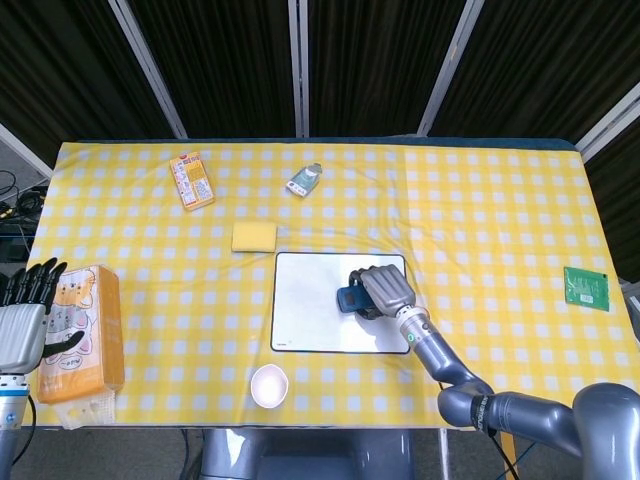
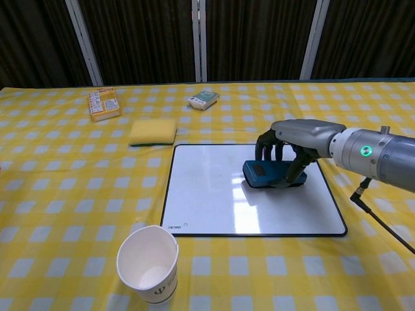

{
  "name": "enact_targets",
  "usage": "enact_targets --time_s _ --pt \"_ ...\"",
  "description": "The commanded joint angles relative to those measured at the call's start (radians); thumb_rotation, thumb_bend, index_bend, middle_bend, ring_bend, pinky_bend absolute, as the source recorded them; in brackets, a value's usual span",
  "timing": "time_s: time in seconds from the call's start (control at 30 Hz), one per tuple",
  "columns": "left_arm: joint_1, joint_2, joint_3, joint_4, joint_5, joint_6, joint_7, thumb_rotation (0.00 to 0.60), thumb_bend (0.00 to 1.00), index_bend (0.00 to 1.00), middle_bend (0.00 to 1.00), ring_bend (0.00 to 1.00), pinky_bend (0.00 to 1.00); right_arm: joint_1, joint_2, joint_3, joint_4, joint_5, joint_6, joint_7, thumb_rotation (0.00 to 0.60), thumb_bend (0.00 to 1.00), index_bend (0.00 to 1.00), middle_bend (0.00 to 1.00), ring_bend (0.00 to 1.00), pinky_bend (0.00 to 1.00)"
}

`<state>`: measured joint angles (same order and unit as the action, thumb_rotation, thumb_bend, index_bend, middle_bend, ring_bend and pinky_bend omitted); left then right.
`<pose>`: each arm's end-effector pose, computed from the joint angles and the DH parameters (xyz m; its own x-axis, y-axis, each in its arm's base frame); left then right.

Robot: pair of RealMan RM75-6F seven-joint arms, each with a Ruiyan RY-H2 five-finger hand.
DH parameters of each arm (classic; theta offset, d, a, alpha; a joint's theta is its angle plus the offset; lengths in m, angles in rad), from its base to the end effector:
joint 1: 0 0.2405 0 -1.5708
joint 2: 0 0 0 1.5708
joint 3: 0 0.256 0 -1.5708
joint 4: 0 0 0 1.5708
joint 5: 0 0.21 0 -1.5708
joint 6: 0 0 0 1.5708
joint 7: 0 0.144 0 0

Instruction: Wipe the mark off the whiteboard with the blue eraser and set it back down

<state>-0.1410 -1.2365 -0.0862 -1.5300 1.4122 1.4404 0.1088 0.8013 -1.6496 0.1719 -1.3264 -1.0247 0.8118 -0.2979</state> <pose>-0.3165 0.2066 0.1322 0.4488 -0.0033 0.8937 0.8933 0.0300 -0.4485 -0.1529 -0.3548 -0.0561 0.4314 -0.3958 0.8107 -0.8868 -0.3512 0.3004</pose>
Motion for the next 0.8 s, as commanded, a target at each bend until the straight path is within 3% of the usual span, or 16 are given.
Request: enact_targets --time_s 0.03,0.57,0.8 --pt "-0.001 0.0 0.0 -0.001 0.001 0.0 0.001 0.6 0.0 0.0 0.0 0.0 0.0 0.001 0.002 0.002 -0.035 -0.01 0.001 0.013 0.6 0.44 0.83 0.72 0.75 0.81" --pt "0.0 0.002 0.002 0.001 0.004 0.003 -0.011 0.6 0.0 0.0 0.0 0.0 0.0 0.031 -0.054 -0.006 -0.124 -0.042 0.014 -0.01 0.6 0.44 0.83 0.72 0.75 0.82" --pt "0.003 0.003 0.001 0.0 0.004 0.01 -0.009 0.6 0.0 0.0 0.0 0.0 0.0 0.029 -0.051 -0.011 -0.091 -0.017 0.025 -0.038 0.6 0.44 0.83 0.72 0.75 0.82"
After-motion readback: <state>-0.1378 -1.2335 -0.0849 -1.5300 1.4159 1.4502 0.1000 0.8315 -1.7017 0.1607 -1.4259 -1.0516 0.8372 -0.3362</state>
